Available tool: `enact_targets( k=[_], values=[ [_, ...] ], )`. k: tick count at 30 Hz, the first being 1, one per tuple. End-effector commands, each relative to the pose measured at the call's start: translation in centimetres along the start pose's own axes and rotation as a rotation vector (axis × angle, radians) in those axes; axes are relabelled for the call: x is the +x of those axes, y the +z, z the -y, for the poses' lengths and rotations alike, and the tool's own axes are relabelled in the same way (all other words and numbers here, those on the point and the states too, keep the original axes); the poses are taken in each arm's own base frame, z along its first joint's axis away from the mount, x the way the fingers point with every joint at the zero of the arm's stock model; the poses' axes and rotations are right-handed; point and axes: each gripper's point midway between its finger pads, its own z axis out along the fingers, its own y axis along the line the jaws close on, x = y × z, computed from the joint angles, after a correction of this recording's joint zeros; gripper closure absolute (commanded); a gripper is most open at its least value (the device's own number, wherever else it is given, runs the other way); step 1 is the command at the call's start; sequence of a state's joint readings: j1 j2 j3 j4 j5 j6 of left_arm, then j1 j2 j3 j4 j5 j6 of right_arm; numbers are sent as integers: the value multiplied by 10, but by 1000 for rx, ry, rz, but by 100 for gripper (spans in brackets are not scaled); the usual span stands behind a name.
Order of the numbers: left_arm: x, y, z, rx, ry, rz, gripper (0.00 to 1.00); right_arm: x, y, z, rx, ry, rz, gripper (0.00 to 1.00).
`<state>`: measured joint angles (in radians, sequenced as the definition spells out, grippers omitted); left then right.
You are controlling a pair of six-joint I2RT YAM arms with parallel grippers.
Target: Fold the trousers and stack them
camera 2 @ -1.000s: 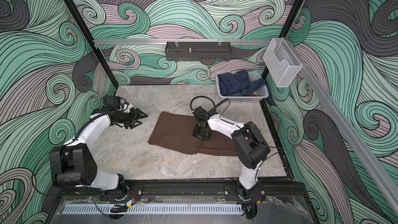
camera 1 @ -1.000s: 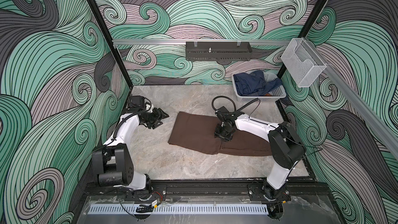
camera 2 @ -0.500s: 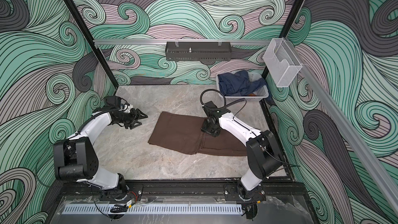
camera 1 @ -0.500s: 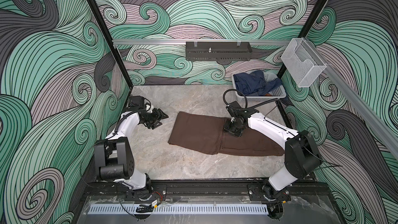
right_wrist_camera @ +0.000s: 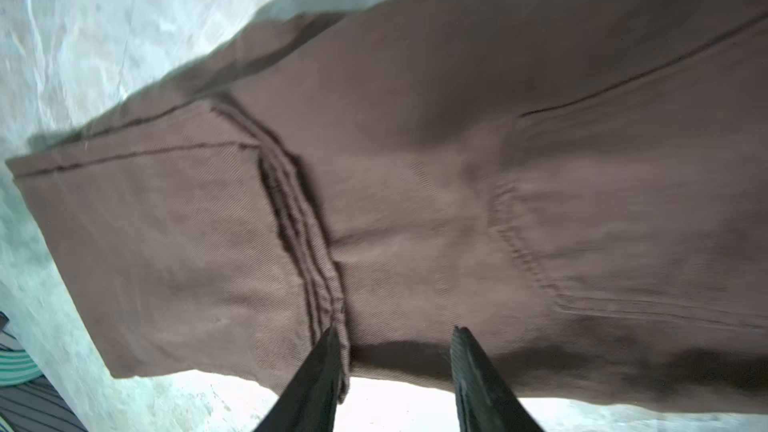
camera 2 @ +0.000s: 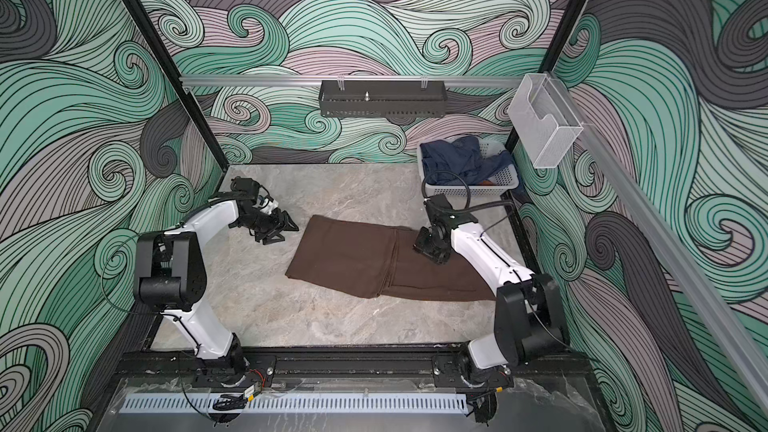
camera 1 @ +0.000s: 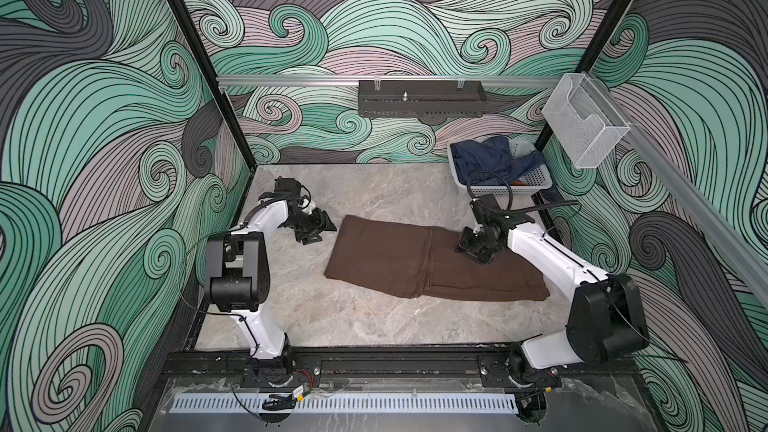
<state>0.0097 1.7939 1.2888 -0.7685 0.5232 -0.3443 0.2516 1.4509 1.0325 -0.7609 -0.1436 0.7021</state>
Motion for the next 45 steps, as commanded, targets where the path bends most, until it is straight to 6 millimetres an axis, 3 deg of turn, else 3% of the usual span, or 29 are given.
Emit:
enact_targets(
  k=[1,10,19,26,36,45],
  values=[
    [-2,2,-6,-55,75,-44,37,-2,-10,15,-19,7,4,54],
    [-6,26,-12,-42,126,-168,44,-11,-19,32,-70,66,23,54],
    [-4,57,-19,-25,116,-201,43,-9,-17,36,-106,92,19,54],
    [8,77,-19,-13,100,-226,50,-6,-15,39,-110,104,11,54],
    [25,89,-17,-17,94,-261,58,-5,-17,39,-119,112,15,54],
    [30,81,-10,-13,112,-254,84,-3,-21,38,-132,123,17,54]
  ],
)
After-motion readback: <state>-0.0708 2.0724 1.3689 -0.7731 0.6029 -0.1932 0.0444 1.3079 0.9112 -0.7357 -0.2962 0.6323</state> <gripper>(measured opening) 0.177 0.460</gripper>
